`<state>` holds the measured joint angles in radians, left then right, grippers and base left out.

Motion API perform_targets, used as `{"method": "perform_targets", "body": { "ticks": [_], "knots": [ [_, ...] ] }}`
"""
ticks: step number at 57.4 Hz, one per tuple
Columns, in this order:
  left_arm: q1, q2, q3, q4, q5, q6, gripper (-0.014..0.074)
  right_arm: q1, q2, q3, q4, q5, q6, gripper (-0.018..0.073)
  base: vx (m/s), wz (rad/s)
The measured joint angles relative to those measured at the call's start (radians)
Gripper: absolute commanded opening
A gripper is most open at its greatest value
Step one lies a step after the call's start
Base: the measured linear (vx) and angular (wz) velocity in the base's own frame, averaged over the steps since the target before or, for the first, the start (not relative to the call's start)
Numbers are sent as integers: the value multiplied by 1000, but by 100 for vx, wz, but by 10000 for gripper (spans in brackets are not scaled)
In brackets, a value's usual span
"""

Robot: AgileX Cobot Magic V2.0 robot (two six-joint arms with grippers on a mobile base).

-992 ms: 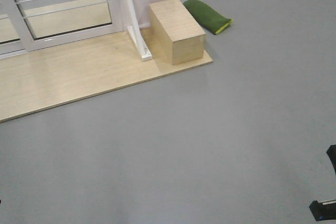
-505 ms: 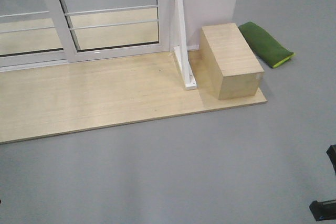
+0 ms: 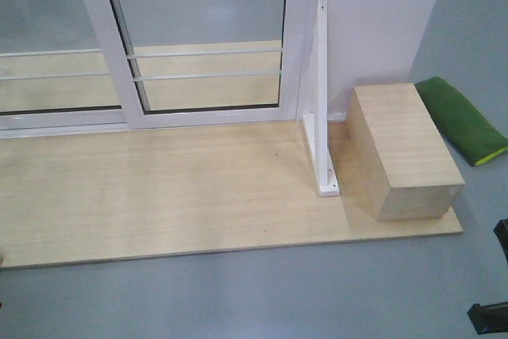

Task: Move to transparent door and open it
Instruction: 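Turn and drive toward the white-framed glass door beside the wooden box, then stop the base in front of the glass door near its handle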

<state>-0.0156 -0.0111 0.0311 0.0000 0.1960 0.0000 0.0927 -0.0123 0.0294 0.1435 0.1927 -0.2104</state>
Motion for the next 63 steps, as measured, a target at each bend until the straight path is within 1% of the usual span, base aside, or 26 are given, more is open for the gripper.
{"method": "perform_targets", "body": {
  "ticks": [31, 63],
  "knots": [
    [0, 0, 0, 0, 0, 0, -3, 0, 0, 0, 0, 0, 0, 11, 55, 21],
    [0, 0, 0, 0, 0, 0, -3, 0, 0, 0, 0, 0, 0, 11, 42, -8]
  ]
}}
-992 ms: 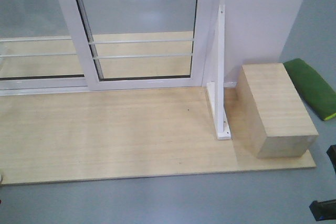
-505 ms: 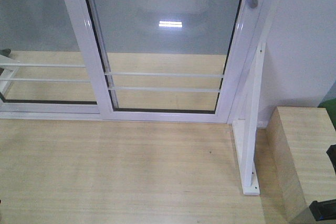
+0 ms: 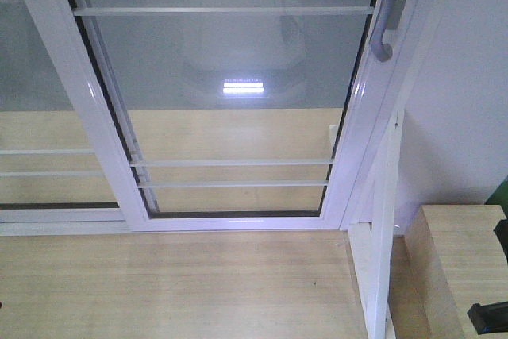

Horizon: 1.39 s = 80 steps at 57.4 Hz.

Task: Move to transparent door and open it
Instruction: 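Stop the base in front of the glass door near its handle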

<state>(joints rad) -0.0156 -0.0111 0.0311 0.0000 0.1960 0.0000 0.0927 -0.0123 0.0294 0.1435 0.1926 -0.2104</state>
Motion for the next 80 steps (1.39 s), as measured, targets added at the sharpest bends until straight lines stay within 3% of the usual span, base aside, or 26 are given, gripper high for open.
{"method": "perform_targets", "body": {
  "ticks": [27, 80],
  "knots": [
    [-1, 0, 1, 0, 0, 0, -3, 0, -1, 0, 0, -4, 0, 11, 21, -2],
    [0, 1, 1, 0, 17, 0, -3, -9, 49, 3, 1, -2, -1, 11, 0, 0]
  ]
}}
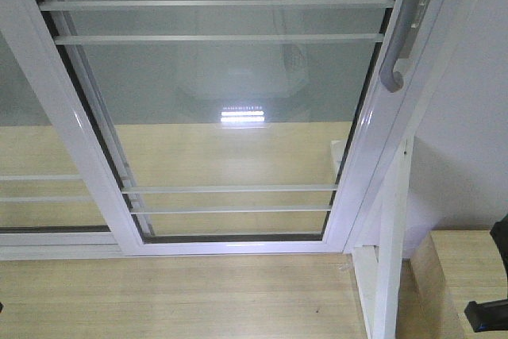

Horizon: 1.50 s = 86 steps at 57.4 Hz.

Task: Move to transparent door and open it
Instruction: 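Stop the base in front of the glass door near its handle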

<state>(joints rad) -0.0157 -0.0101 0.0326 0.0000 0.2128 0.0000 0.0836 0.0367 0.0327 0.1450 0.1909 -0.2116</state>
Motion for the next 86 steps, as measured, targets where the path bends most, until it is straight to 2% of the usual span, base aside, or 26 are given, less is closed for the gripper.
{"method": "perform_targets", "body": {
  "ticks": [16, 22, 32, 49, 59, 65, 70, 74, 86],
  "knots": [
    [0, 0, 0, 0, 0, 0, -3, 0, 0, 0, 0, -1, -1, 11, 0, 0],
    [0, 0, 0, 0, -47, 0, -3, 0, 0, 0, 0, -13, -1, 11, 0, 0],
    [0, 0, 0, 0, -152, 0, -3, 0, 0, 0, 0, -81, -1, 11, 0, 0],
    [0, 0, 0, 0, -180, 0, -3, 0, 0, 0, 0, -208, -1, 11, 0, 0],
    [0, 0, 0, 0, -302, -6, -3, 0, 0, 0, 16, -338, 4, 11, 0, 0],
    [0, 0, 0, 0, -395, -10, -3, 0, 0, 0, 75, -396, 32, 11, 0, 0],
    [0, 11, -3, 0, -421, -51, -3, 0, 4, -23, 131, -363, 31, 11, 0, 0],
    [0, 47, -36, 0, -389, -87, -3, 0, 31, -91, 145, -303, 5, 11, 0, 0],
    [0, 313, -315, 0, -358, -105, -3, 0, 318, -399, 148, -150, -60, 11, 0, 0]
  ]
}}
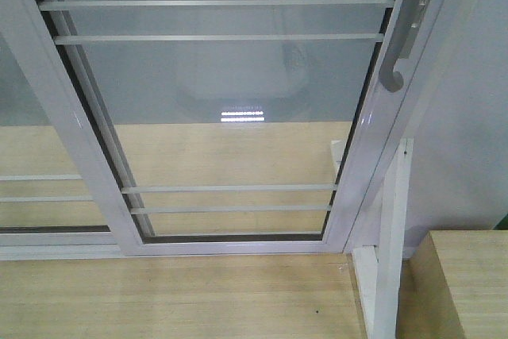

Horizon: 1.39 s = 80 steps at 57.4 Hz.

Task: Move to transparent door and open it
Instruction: 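Stop the base in front of the glass door near its handle, then raise both arms and bring the right gripper toward the silver handle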

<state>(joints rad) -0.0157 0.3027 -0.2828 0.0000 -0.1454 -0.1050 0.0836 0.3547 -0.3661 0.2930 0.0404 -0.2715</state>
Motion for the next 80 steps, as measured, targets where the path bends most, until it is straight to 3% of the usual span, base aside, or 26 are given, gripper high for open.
{"method": "perform_targets", "body": {
  "ticks": [12, 30, 45, 54, 60, 67, 80],
  "knots": [
    [0, 412, -316, 0, 0, -6, -3, -1, 425, -273, 0, 70, -7, 11, 0, 0],
    [0, 980, -612, 0, -16, -6, -3, -1, 960, -556, -1, -22, -50, 11, 0, 0],
    [0, 1128, -640, 0, -26, -7, 13, -1, 1113, -594, -1, -53, -56, 13, 0, 0],
    [0, 1133, -644, 49, -40, -7, 67, -1, 1117, -599, -1, -96, -56, 44, 0, 0],
    [0, 1133, -644, 85, -44, -7, 129, -1, 1117, -599, -1, -100, -56, 109, 0, 0],
    [0, 1133, -644, 102, -55, -7, 240, -1, 1117, -599, -12, -99, -56, 263, 0, 0],
    [0, 1143, -644, 105, -68, -7, 495, -1, 1119, -599, -13, -118, -56, 713, 0, 0]
  ]
}}
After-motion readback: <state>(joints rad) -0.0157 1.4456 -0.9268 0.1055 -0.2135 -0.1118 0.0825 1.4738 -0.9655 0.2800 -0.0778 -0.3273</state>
